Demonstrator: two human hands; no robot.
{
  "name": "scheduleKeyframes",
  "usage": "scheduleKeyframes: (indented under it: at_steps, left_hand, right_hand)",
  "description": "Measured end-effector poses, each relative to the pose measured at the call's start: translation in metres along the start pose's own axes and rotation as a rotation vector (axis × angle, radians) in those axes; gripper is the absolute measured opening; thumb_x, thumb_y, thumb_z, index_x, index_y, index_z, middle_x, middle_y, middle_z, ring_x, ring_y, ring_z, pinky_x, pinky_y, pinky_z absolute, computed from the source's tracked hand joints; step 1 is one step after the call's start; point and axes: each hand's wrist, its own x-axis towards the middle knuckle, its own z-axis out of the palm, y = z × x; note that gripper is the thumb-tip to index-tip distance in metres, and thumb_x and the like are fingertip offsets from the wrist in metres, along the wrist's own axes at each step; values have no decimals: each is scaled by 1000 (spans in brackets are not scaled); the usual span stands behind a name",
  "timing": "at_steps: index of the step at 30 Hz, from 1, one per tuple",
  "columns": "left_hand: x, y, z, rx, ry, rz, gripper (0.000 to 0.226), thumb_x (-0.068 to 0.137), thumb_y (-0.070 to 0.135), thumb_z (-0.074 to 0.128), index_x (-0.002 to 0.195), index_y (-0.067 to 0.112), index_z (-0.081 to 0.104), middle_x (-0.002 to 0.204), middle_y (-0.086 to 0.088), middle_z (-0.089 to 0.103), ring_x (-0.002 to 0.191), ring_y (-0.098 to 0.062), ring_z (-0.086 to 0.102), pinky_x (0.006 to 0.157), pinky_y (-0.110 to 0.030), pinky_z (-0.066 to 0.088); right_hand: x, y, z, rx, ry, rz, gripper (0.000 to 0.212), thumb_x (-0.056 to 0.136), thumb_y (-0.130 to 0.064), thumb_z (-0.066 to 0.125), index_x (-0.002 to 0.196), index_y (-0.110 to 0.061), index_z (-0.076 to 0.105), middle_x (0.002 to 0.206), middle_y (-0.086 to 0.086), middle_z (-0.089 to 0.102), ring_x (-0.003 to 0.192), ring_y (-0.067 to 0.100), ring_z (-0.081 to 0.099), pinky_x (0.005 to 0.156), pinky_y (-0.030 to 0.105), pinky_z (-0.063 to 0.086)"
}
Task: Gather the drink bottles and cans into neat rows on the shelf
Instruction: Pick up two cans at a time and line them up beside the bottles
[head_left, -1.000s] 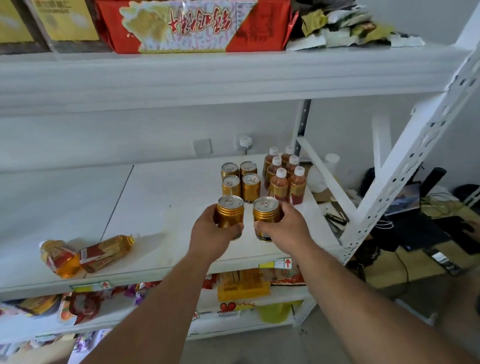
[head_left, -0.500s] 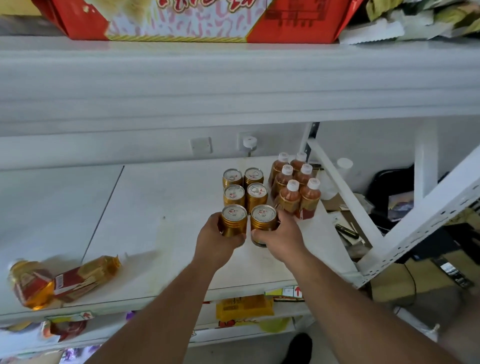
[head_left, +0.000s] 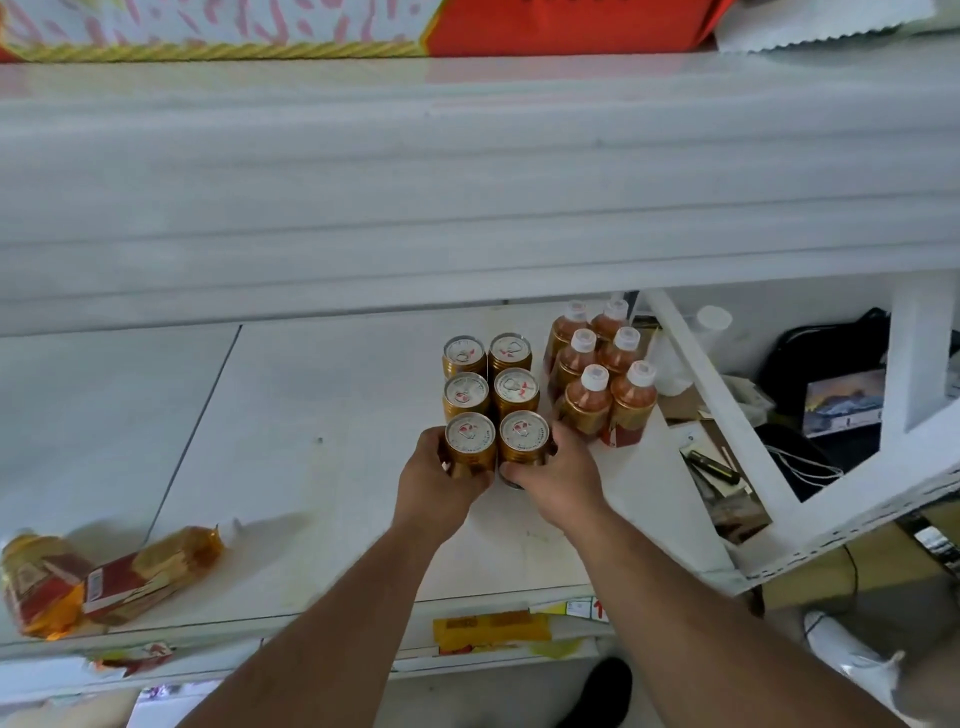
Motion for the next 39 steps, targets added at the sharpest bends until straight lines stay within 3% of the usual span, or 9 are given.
scheduleKeyframes:
  at_steps: [5, 14, 23, 27, 30, 34, 39]
  left_hand:
    - [7, -6, 3, 1, 11, -15, 64, 69, 24, 88, 121, 28, 51, 111, 12, 64, 101, -11, 61, 79, -24, 48]
    - [12, -7, 4, 6, -1, -32, 66, 70, 25, 88, 123, 28, 49, 113, 10, 64, 104, -14, 61, 81, -26, 50]
    - [8, -2, -2, 93, -87, -36, 76, 79, 22, 80, 143, 23, 39, 126, 7, 58, 118, -18, 55, 87, -29, 44]
    - [-1, -4, -14, 258, -124, -44, 96, 84, 28, 75, 158, 19, 14, 160, -2, 29, 145, -24, 31, 111, -37, 34]
    - [-9, -9, -24, 335, -154, -36, 93, 87, 32, 71, 158, 19, 12, 163, -2, 21, 148, -23, 24, 116, -38, 29]
    - [-24, -12, -34, 453, -175, -1, 91, 90, 37, 66, 159, 20, 9, 165, -1, 13, 150, -22, 17, 119, -39, 25]
    - [-47, -7, -45, 540, -138, 49, 86, 90, 40, 60, 158, 21, 12, 165, -1, 11, 151, -20, 13, 119, -37, 22]
  right_hand:
    - [2, 2, 1, 10, 10, -18, 63, 69, -22, 91, 121, -35, 58, 117, -9, 61, 114, 15, 58, 94, 31, 47]
    - [3, -1, 3, -14, 11, 3, 73, 72, -23, 91, 135, -26, 55, 131, -3, 61, 124, 19, 56, 98, 32, 47]
    - [-7, -4, -4, -92, -54, 47, 74, 82, -30, 85, 146, -23, 47, 145, 0, 56, 135, 25, 51, 96, 29, 37]
    - [-24, -6, -11, -184, -56, 47, 70, 94, -38, 72, 153, -24, 38, 155, 2, 48, 141, 26, 45, 107, 36, 37]
    - [-39, -4, -15, -344, -115, 57, 64, 101, -36, 60, 156, -19, 33, 158, 6, 43, 142, 28, 43, 110, 36, 36]
    - [-54, -1, -11, -485, -183, 106, 74, 99, -50, 56, 158, -14, 29, 159, 10, 38, 142, 29, 41, 111, 38, 38]
    - [-73, -9, -7, -624, -231, -4, 76, 94, -57, 57, 156, -19, 34, 151, 9, 46, 135, 29, 49, 108, 40, 45]
